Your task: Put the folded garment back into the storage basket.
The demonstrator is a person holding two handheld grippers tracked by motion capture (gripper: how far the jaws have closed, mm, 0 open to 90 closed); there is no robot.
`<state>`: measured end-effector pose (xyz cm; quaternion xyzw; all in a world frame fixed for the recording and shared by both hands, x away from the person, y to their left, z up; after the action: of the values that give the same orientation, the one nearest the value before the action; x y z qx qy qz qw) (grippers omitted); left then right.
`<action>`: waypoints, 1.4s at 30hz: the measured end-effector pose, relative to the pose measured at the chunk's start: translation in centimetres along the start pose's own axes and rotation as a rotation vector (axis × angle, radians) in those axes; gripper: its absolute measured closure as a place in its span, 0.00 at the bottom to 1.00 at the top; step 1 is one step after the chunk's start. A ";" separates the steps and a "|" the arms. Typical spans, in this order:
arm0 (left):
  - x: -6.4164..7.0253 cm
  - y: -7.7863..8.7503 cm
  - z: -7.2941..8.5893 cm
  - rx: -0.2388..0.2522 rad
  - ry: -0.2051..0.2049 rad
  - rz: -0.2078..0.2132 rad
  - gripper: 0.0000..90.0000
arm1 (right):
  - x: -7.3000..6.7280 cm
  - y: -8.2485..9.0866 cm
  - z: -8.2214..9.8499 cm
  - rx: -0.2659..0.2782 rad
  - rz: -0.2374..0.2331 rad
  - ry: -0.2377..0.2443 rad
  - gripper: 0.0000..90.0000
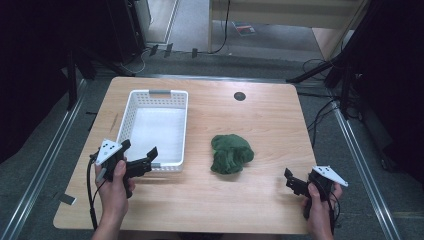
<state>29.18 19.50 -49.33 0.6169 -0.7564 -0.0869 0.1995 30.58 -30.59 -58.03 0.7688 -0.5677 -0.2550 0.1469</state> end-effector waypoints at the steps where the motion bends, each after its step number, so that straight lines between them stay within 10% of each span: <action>1: 0.6 -0.4 -0.1 -0.006 -0.011 0.009 0.00 | 0.0 0.0 0.0 0.000 -0.001 0.000 0.01; 42: 13.9 -6.3 0.4 -0.125 -0.103 0.208 0.00 | 0.3 0.0 0.0 -0.002 0.003 -0.028 0.00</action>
<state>32.48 4.61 -49.40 0.5162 -0.8186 -0.1445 0.2063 30.68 -30.85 -58.08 0.7642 -0.5706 -0.2660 0.1401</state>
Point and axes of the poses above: each handheld gripper's, and its own axes: y roughly backward along the jaws, z roughly out of its underside, x roughly to its right, the point moved 6 cm from there along -y, roughly forward along the jaws, and after that the axes turned 9 degrees about -z, right-handed, at the moved point
